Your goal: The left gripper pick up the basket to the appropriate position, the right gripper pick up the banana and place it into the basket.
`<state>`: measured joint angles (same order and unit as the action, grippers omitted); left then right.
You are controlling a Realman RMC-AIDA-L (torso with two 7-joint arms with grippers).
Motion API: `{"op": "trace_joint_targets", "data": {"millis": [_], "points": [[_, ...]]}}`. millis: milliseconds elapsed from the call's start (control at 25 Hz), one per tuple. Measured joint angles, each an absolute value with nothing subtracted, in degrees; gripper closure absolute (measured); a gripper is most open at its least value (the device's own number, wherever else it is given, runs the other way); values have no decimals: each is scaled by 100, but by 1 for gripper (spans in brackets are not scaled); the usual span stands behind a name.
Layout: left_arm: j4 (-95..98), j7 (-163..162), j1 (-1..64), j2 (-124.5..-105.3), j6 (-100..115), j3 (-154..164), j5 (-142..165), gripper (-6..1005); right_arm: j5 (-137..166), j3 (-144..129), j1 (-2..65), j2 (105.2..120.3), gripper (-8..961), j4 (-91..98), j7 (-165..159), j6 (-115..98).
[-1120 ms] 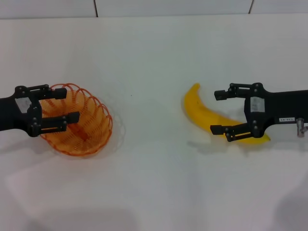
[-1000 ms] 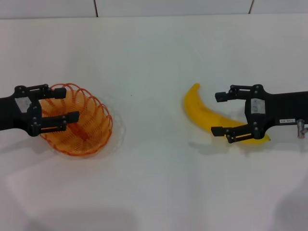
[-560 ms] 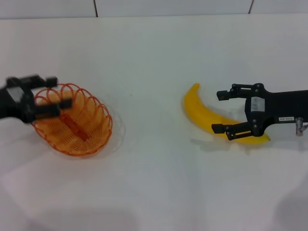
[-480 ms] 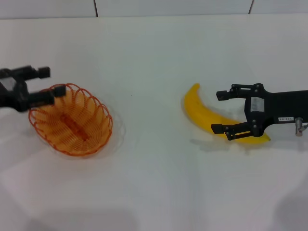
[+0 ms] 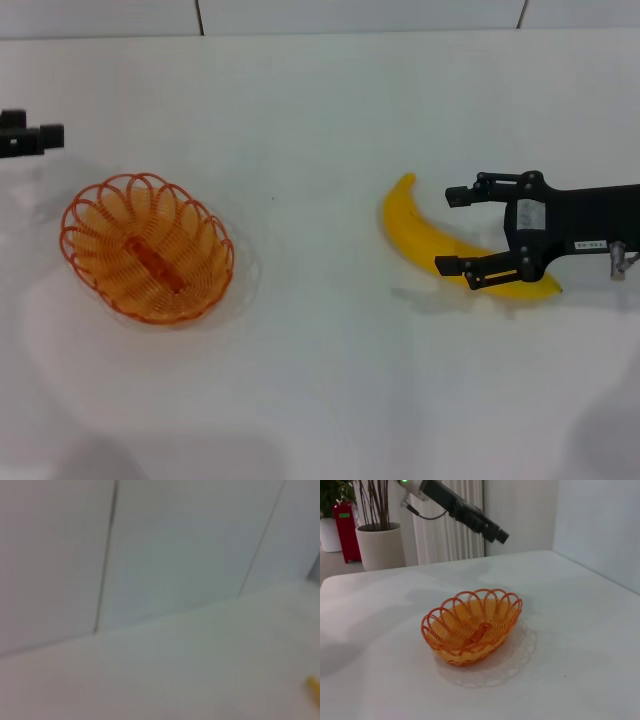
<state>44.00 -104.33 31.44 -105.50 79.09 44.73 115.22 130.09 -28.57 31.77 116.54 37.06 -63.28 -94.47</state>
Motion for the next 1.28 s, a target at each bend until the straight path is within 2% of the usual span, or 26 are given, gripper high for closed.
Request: {"op": "trace_joint_targets", "data": {"millis": [160, 560, 960, 1280], "points": [[4374, -10808, 3390, -10532, 7866, 4474, 12285, 247, 13007, -2864, 3181, 11654, 44, 3695, -6328, -9449], [4264, -10985, 3859, -10860, 7519, 4508, 13476, 252, 13007, -2877, 3198, 11654, 45, 3682, -6328, -9449], [3806, -11004, 4178, -10935, 7145, 4545, 13906, 289, 13007, -2917, 3201, 11654, 45, 3677, -6328, -9445], [3711, -11015, 4348, -11144, 6886, 4553, 14345, 318, 13008, -3008, 3227, 11662, 45, 3673, -6377, -9386]]}}
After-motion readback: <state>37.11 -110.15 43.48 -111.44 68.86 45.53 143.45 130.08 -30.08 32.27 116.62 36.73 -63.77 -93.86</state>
